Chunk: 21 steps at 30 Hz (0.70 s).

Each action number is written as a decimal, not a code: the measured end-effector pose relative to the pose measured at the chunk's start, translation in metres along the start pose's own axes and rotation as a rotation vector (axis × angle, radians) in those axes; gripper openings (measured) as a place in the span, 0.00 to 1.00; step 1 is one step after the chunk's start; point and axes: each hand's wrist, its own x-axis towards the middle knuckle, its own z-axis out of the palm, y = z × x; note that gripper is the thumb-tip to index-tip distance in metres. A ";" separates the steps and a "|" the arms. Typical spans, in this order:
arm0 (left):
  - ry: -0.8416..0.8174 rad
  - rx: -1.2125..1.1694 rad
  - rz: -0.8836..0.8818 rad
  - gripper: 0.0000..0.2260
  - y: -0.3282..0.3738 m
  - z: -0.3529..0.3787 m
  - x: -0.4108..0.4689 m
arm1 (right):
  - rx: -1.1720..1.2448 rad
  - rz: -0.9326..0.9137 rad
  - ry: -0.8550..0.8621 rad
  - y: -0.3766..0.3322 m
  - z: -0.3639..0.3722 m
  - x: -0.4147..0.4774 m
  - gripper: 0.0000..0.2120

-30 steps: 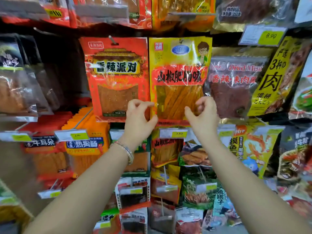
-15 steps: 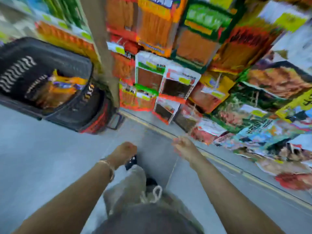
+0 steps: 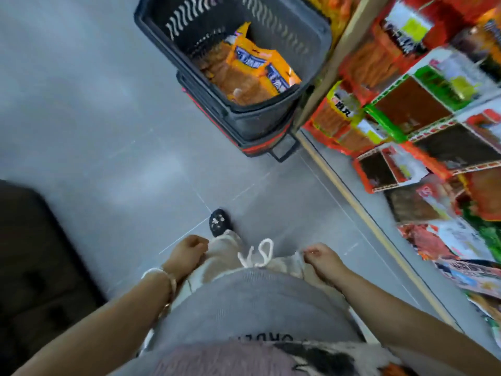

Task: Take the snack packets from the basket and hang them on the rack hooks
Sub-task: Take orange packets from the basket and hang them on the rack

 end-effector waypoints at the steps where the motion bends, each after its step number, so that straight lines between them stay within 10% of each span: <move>1: -0.001 -0.043 -0.023 0.06 0.000 -0.015 0.008 | 0.003 -0.007 0.008 -0.020 0.007 0.007 0.10; 21: 0.002 -0.278 0.152 0.06 0.206 -0.205 0.124 | 0.400 -0.366 0.094 -0.381 -0.052 0.138 0.07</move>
